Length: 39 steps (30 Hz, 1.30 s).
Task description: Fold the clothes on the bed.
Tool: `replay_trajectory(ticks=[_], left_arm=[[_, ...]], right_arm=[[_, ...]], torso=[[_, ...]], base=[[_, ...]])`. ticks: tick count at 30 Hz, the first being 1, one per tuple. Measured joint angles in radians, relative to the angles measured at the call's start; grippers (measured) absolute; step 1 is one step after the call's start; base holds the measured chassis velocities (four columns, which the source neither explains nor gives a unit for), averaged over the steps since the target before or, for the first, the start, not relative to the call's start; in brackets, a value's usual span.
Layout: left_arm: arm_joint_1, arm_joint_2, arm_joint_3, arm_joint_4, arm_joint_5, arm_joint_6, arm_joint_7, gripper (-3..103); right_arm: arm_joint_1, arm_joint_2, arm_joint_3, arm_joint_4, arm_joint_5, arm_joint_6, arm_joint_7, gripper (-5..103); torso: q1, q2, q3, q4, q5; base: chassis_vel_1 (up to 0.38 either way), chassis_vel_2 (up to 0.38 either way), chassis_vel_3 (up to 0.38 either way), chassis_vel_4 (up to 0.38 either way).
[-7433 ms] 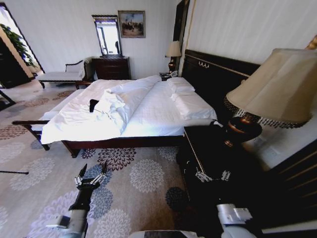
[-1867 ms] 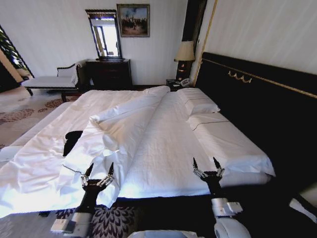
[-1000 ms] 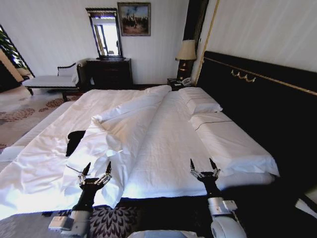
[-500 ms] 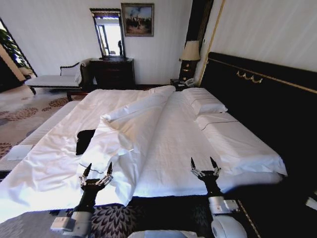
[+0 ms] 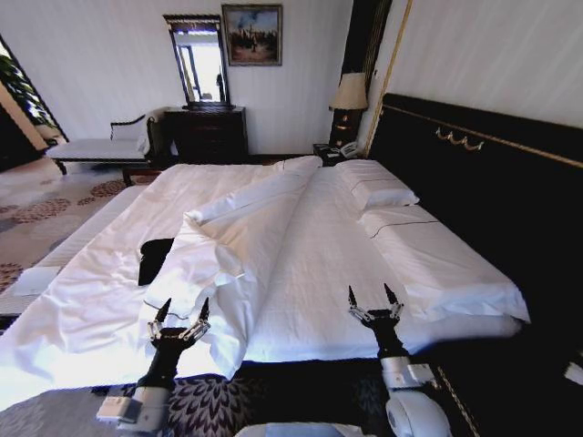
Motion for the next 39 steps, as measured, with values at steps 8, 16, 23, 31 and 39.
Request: replay_trajectory(ticks=[8,16,23,31,39], left_arm=[[-0.007,0.006,0.001,0.005,-0.002,0.0,0.0,100],[0.002,0.005,-0.017,0.012,-0.008,-0.015,0.0,100],[-0.007,0.004,-0.019,-0.013,-0.002,-0.006,-0.008,100],[-0.001,0.005,-0.026,-0.022,-0.005,-0.016,-0.01,100],[-0.002,0.004,-0.018,-0.022,-0.004,-0.017,-0.012,100]], right_arm=[[0.016,0.005,0.002,-0.008,-0.002,-0.003,0.002,100],[0.025,-0.001,0.0,-0.012,0.001,-0.004,0.004,100],[0.029,-0.002,-0.005,-0.012,0.001,-0.002,0.004,100],[0.037,-0.005,-0.007,-0.019,0.003,-0.002,0.015,100],[0.019,0.002,0.003,-0.014,-0.004,0.005,0.015,100]], torso=[[0.0,0.0,0.0,0.0,0.0002],[0.0,0.0,0.0,0.0,-0.0001],[0.0,0.0,0.0,-0.0001,0.0001],[0.0,0.0,0.0,0.0001,-0.0001],[0.0,0.0,0.0,0.0,-0.0001]], base=[[0.01,0.009,-0.007,-0.013],[0.061,0.07,-0.067,-0.072],[0.066,0.049,-0.065,-0.059],[0.055,0.065,-0.068,-0.073],[0.011,0.013,-0.011,-0.016]])
